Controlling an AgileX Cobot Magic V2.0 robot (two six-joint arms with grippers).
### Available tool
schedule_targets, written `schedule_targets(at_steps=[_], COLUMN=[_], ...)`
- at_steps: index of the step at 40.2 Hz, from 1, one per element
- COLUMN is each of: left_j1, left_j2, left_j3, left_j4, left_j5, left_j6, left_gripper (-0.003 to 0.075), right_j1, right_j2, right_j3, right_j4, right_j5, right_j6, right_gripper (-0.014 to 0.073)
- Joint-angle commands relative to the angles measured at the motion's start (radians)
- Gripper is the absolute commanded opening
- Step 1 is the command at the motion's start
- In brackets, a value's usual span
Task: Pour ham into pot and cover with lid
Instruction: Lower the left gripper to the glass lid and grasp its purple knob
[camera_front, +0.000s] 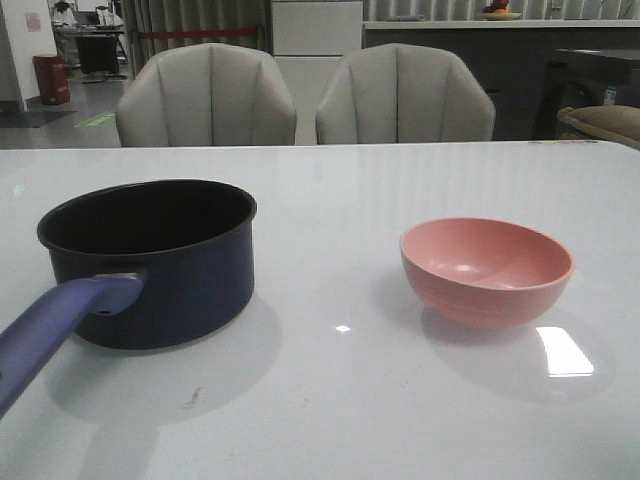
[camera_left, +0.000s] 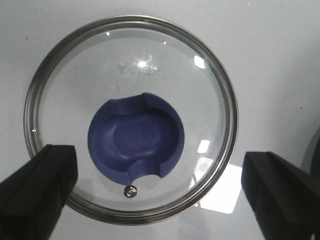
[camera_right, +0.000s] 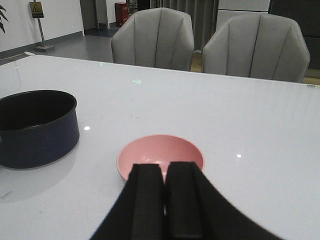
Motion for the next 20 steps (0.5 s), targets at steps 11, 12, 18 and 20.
schedule_targets(at_steps=[11,12,18,20], left_j1=[0.003,0.003,0.003,0.003], left_j2=[0.035,0.042,0.068,0.074], left_j3=[-0.054,-0.054,-0.054,-0.054], left_j4=[0.033,0.033,0.033,0.033], left_j5=[-0.003,-0.003,-0.005,-0.013], left_j6=[-0.037,-0.037,-0.039,-0.038], left_gripper=[0.0709,0.0708,0.0708,0.0708], right_j1=[0.002,0.002,0.002,0.002], right_j2=[0.010,0.010,0.010,0.010], right_j3=[-0.028,-0.028,-0.028,-0.028], right_j4=[0.001,0.001,0.001,0.001], right_j5=[-0.082,-0.082,-0.082,-0.082], right_j6=[-0.011,-0.011,-0.011,-0.011], right_gripper=[0.0148,0.0148,0.0148,0.0148])
